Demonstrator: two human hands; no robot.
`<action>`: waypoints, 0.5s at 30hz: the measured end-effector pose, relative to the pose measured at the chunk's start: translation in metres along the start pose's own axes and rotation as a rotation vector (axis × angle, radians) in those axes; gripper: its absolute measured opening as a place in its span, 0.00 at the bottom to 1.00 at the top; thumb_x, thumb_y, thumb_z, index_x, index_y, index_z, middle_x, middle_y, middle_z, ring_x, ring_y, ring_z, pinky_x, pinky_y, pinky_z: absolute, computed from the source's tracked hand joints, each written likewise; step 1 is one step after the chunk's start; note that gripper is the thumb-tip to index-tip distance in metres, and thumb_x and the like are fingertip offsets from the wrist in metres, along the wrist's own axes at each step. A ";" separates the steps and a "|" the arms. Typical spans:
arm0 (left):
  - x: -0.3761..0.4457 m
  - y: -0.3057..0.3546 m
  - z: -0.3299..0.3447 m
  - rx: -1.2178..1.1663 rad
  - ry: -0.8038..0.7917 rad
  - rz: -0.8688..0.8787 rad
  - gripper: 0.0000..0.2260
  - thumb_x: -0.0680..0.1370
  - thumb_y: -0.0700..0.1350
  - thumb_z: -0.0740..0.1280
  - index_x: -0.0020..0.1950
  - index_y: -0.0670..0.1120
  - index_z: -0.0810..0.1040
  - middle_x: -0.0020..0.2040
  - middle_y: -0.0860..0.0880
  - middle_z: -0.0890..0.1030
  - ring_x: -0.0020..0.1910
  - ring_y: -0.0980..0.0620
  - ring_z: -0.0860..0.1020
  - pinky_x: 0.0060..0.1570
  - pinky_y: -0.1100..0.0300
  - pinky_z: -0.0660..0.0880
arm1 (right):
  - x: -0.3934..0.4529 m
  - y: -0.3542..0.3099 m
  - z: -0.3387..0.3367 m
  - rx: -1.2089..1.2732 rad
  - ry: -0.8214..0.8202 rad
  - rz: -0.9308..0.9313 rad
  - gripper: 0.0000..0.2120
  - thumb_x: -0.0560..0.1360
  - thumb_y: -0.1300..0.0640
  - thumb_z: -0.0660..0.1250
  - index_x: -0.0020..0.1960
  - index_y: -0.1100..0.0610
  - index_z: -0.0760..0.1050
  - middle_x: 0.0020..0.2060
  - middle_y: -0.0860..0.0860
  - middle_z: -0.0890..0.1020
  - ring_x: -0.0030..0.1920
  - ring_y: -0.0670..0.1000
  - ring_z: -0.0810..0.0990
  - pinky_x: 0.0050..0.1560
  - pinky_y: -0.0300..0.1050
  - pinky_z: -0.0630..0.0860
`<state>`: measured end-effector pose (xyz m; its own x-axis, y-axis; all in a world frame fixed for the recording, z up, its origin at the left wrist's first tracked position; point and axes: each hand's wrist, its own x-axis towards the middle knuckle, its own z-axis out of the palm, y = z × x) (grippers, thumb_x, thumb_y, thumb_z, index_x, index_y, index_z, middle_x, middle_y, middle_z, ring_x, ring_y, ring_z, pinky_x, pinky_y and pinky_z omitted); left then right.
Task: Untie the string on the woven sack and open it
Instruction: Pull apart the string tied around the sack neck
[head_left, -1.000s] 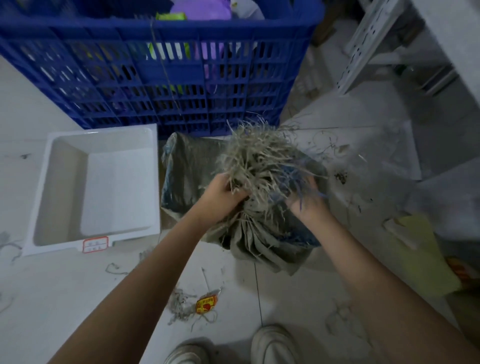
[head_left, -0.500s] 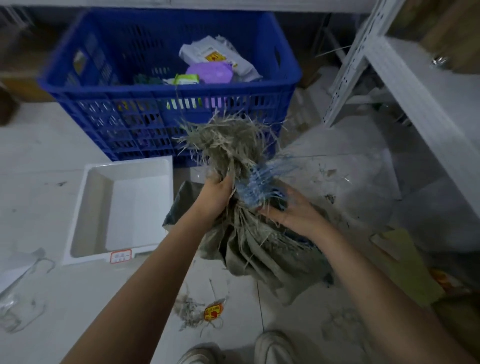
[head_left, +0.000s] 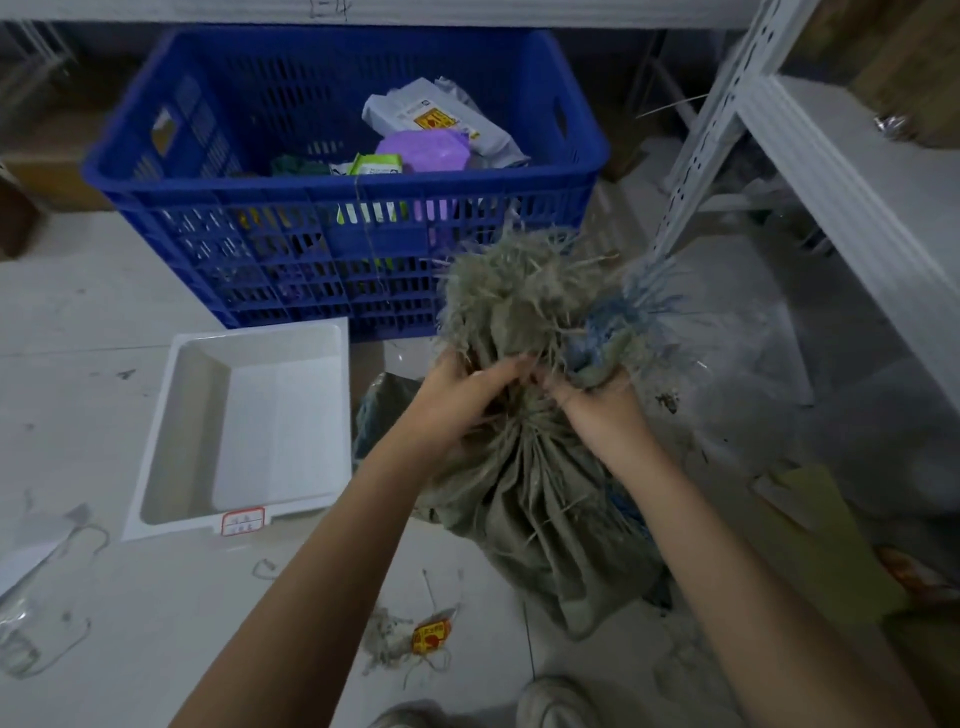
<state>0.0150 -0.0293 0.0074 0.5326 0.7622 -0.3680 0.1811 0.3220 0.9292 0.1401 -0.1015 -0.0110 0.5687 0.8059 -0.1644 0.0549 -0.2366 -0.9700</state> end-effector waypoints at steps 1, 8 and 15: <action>0.000 -0.003 -0.003 -0.036 -0.072 -0.037 0.17 0.72 0.48 0.71 0.58 0.48 0.74 0.53 0.50 0.81 0.52 0.52 0.81 0.53 0.58 0.78 | 0.001 -0.002 -0.001 0.025 0.047 -0.012 0.22 0.74 0.59 0.69 0.66 0.57 0.70 0.49 0.44 0.73 0.55 0.43 0.70 0.41 0.19 0.67; -0.005 -0.027 0.006 0.291 -0.269 0.114 0.30 0.68 0.42 0.75 0.67 0.47 0.67 0.55 0.55 0.77 0.52 0.62 0.76 0.50 0.72 0.74 | 0.012 -0.004 0.002 0.078 0.261 0.075 0.21 0.72 0.55 0.71 0.62 0.61 0.73 0.51 0.52 0.78 0.55 0.51 0.78 0.51 0.40 0.70; -0.005 -0.032 0.010 0.240 -0.075 0.231 0.13 0.71 0.40 0.72 0.53 0.46 0.75 0.46 0.55 0.80 0.47 0.62 0.78 0.50 0.72 0.75 | 0.025 -0.017 -0.004 0.197 0.273 0.075 0.19 0.75 0.58 0.67 0.64 0.62 0.68 0.44 0.46 0.71 0.52 0.46 0.71 0.53 0.36 0.66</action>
<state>0.0149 -0.0497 -0.0203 0.6400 0.7533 -0.1514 0.2333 -0.0028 0.9724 0.1571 -0.0793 0.0025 0.7650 0.6094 -0.2084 -0.1399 -0.1585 -0.9774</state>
